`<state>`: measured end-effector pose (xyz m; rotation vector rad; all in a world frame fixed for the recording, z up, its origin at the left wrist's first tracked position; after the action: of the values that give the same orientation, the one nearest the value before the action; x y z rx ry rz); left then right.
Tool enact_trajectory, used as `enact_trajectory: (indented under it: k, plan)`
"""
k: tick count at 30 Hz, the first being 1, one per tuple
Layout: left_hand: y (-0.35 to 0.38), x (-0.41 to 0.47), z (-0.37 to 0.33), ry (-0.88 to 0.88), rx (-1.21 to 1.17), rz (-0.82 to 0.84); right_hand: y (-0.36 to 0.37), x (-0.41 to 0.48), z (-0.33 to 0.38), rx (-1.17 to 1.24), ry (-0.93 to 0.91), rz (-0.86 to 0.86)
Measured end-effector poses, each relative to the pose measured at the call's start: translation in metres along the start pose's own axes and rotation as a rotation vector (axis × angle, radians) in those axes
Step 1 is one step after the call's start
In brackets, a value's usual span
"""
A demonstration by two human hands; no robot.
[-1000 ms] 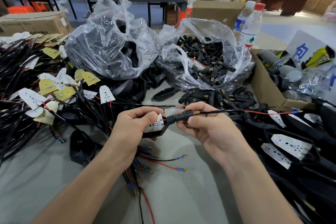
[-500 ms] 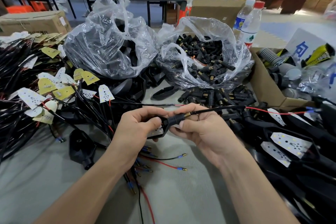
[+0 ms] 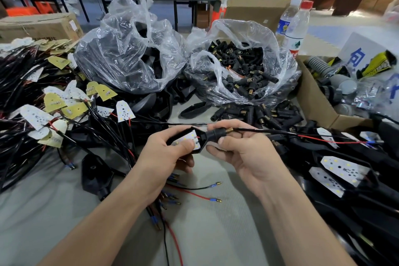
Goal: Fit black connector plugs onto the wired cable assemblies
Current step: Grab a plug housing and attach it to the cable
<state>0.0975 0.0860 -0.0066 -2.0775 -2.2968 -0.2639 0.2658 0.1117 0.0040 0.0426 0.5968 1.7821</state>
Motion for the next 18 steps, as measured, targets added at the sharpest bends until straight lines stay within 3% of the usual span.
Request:
enact_trajectory:
  k: [4, 8, 12, 15, 17, 18]
  plan:
    - [-0.003, 0.002, 0.001, -0.024, -0.054, -0.071, -0.001, -0.003, 0.005, -0.154, -0.062, -0.188]
    - [-0.002, 0.003, -0.003, -0.074, -0.183, 0.004, 0.004, -0.018, 0.02, -0.289, -0.22, -0.271]
    - [-0.002, -0.002, -0.004, -0.099, -0.171, 0.019, 0.003, -0.045, 0.042, -0.843, -0.407, -0.572]
    - [0.001, -0.004, -0.007, -0.088, -0.114, 0.042, 0.037, -0.087, 0.065, -1.04, -0.825, -0.773]
    - [0.004, -0.006, -0.012, -0.077, -0.057, 0.108, 0.064, -0.101, 0.066, -1.3, -1.01, -0.731]
    - [0.006, -0.007, -0.016, -0.079, -0.037, 0.14, 0.07, -0.099, 0.063, -1.455, -0.976, -0.653]
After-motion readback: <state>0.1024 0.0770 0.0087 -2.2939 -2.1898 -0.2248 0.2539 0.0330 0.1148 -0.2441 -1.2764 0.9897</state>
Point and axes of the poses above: each hand's wrist, its own x-axis towards the middle knuckle, its own y-axis out of the palm, z = x × y, the point moved 7 cm from there along x, towards the middle knuckle, and after that the axes turned 12 degrees about y, right-handed, at the moved point
